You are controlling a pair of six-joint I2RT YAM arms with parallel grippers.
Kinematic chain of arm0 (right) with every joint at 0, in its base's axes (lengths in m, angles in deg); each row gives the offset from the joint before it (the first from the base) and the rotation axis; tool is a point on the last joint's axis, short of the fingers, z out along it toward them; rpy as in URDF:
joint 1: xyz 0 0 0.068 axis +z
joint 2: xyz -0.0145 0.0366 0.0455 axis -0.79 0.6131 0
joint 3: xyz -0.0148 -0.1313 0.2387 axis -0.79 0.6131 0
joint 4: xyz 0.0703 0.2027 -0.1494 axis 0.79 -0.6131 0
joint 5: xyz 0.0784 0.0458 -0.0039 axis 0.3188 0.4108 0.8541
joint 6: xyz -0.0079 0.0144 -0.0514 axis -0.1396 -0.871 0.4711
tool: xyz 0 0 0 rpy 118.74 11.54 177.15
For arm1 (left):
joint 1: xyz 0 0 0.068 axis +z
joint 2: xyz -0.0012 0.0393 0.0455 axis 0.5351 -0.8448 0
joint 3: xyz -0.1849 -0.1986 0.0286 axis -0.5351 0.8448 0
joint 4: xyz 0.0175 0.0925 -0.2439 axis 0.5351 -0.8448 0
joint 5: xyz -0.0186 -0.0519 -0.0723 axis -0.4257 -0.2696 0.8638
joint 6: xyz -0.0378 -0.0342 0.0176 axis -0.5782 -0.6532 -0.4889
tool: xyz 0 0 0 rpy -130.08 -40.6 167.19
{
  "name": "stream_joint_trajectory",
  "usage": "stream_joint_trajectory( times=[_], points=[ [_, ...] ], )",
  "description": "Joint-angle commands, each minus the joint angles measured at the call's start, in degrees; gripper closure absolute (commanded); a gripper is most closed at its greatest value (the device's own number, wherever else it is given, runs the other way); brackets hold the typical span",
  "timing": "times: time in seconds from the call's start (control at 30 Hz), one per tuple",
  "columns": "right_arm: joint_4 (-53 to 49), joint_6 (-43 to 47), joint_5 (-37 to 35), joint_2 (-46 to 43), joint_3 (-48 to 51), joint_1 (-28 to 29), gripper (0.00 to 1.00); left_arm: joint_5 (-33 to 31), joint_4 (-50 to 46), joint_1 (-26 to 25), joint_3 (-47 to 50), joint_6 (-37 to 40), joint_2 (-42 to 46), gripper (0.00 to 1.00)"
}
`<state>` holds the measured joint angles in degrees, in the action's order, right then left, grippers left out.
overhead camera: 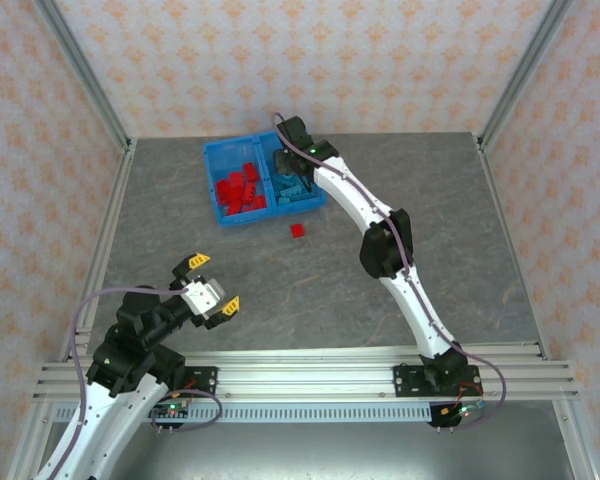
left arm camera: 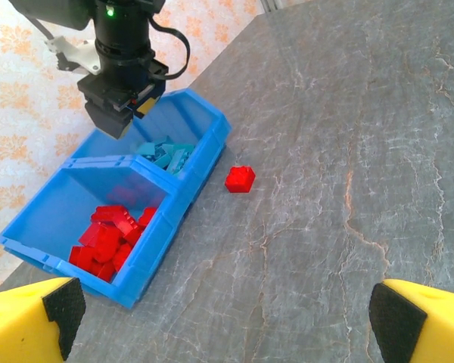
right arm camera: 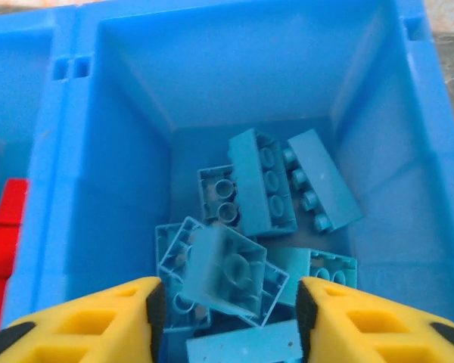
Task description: Sort the legos into containers by color
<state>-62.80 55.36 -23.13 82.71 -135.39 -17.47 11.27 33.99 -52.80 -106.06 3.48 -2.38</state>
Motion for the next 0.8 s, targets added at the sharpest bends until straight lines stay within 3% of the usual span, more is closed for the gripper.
stream_joint_trajectory(
  times=[0.0,0.1,0.13,0.2,0.27,0.43,0.53,0.67,0.77],
  points=[
    [-2.52,0.91,1.89,-6.74,-1.43,0.52,0.48,-0.05,0.48,0.56,0.44,0.51,0.08,0.0],
    [-3.68,0.68,2.9,-12.68,3.39,0.57,0.48,-0.57,1.77,0.58,0.57,-2.22,-0.48,0.0],
    [-3.92,0.66,3.5,-14.98,5.55,0.54,0.49,-2.25,4.33,0.56,0.81,-7.17,-0.91,0.0],
    [-2.59,0.61,4.7,-21.85,13.57,0.54,0.49,-9.19,12.75,0.67,1.59,-25.78,-2.83,0.0],
    [1.48,0.74,5.31,-29.63,24.83,0.57,0.49,-10.67,12.81,0.67,-0.88,-32.69,-6.92,0.0],
    [4.61,-0.43,7.93,-47.36,44.53,0.61,0.46,-4.63,-3.2,0.58,-19.74,-40.99,-31.13,0.0],
    [1.1,-1.03,11.86,-55.88,52.33,0.66,0.34,-4.49,-6.02,-0.18,-27.84,-54.53,-44.47,0.0],
    [-3.55,-2.92,12.55,-67.11,63.05,0.7,0.24,-18.21,-4.4,-7.2,-33.35,-68.28,-56.33,0.11],
    [-6.05,-4.78,11.93,-75.1,70.11,0.7,0.2,-23.4,-8.52,-11.89,-42.4,-73.1,-68.66,0.13]
  ],
)
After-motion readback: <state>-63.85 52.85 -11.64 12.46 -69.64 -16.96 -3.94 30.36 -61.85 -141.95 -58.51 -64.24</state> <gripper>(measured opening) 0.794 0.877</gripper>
